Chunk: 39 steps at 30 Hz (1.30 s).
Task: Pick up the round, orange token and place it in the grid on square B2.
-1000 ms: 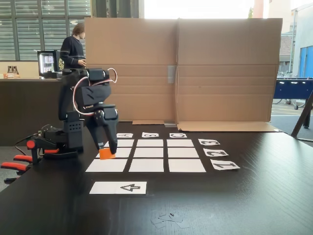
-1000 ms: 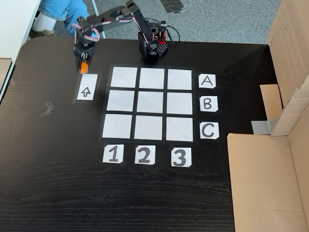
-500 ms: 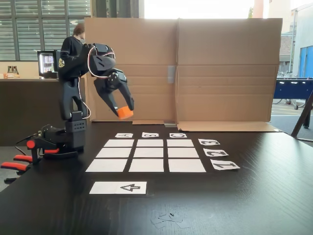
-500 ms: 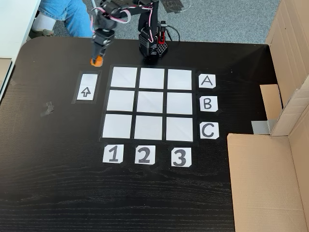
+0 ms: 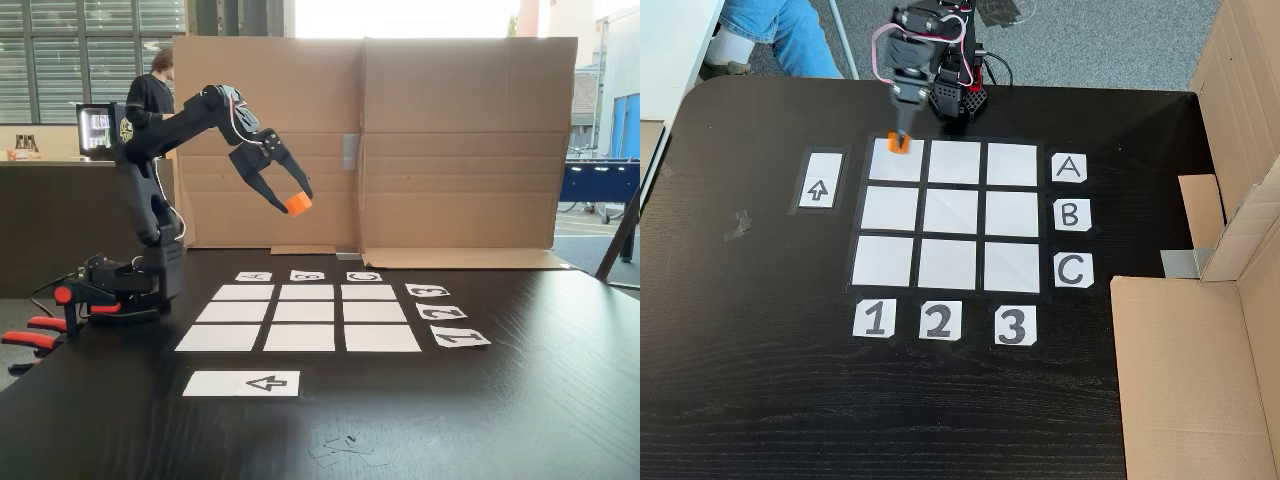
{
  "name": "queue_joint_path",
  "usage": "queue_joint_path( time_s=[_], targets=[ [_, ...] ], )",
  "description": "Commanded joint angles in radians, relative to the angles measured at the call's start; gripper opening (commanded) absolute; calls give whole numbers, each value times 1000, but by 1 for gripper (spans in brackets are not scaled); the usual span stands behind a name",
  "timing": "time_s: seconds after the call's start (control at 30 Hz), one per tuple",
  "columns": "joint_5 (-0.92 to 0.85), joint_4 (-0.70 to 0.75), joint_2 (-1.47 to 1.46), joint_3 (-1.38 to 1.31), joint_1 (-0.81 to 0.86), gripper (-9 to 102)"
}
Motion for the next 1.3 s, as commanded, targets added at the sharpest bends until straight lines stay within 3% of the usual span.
queue_joint_path(
  time_s=[0.0, 0.5, 1.27],
  targets=[
    [21, 3, -41, -8, -71, -1],
    [138, -38, -396, 2, -137, -1],
    [212, -114, -571, 106, -227, 0]
  ],
)
